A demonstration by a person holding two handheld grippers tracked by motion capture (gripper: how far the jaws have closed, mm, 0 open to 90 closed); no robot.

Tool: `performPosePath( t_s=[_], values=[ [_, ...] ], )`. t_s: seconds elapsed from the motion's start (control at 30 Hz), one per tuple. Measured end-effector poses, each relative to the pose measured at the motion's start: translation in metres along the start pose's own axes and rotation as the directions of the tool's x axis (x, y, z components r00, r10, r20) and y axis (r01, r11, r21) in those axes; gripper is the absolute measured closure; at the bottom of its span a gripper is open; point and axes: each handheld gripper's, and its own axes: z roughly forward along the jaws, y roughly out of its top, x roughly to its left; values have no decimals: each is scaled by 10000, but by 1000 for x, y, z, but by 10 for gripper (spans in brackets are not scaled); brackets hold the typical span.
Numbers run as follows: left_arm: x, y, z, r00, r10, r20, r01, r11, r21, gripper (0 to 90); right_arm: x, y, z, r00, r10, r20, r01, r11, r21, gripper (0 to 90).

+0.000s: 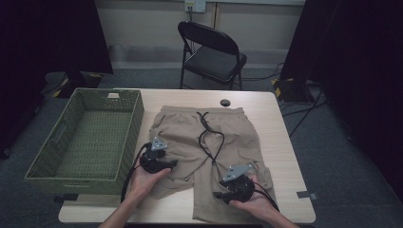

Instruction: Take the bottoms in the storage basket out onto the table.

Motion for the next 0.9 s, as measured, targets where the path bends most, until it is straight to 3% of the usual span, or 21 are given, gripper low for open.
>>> performPosePath(
  t_s=[0.07,0.1,0.2,0.27,0.33,0.37,0.4,0.43,0.47,0.53,0.67,0.73,0.9],
  values=[
    [1,-2,3,10000,28,4,-28,9998,188,340,-6,6,-7,9995,185,244,-169,9977,-653,467],
    [0,-3,4,10000,7,-33,-6,9994,344,340,-14,10,-12,9971,511,564,-447,9930,-1094,443],
    [0,-3,5,9999,104,-54,-103,9994,336,333,-45,21,-20,9782,1152,1726,-848,9811,-1742,394],
    [1,-3,5,9997,229,-67,-227,9992,326,331,-71,25,-15,9644,1887,1854,-1546,9707,-1839,351],
    [1,-4,5,9996,276,-36,-275,9991,313,329,-86,26,-7,9474,2057,2450,-1665,9711,-1712,314],
    [1,-4,4,9995,301,-32,-299,9990,317,330,-97,23,1,9357,2512,2476,-2137,9622,-1685,265],
    [1,-4,4,9994,348,-46,-347,9987,363,329,-103,21,5,9286,2848,2378,-2507,9541,-1638,228],
    [1,-5,3,9994,353,-40,-352,9987,368,329,-107,18,9,9161,3130,2505,-2856,9480,-1402,207],
    [2,-5,3,9993,379,38,-380,9986,371,329,-109,14,13,9125,3072,2701,-2862,9512,-1150,184],
    [3,-6,1,9996,288,77,-290,9989,378,329,-107,8,14,9136,2570,3152,-2363,9662,-1030,179],
    [5,-8,-1,9999,151,84,-154,9991,401,328,-112,1,11,9124,2558,3194,-2267,9658,-1259,171],
    [4,-9,-1,9998,186,68,-188,9993,321,324,-116,-4,8,9165,2473,3144,-2129,9670,-1401,172],
    [4,-8,3,9999,150,-32,-149,9998,120,311,-132,-14,2,9064,2652,3288,-2176,9603,-1745,173]
  ],
)
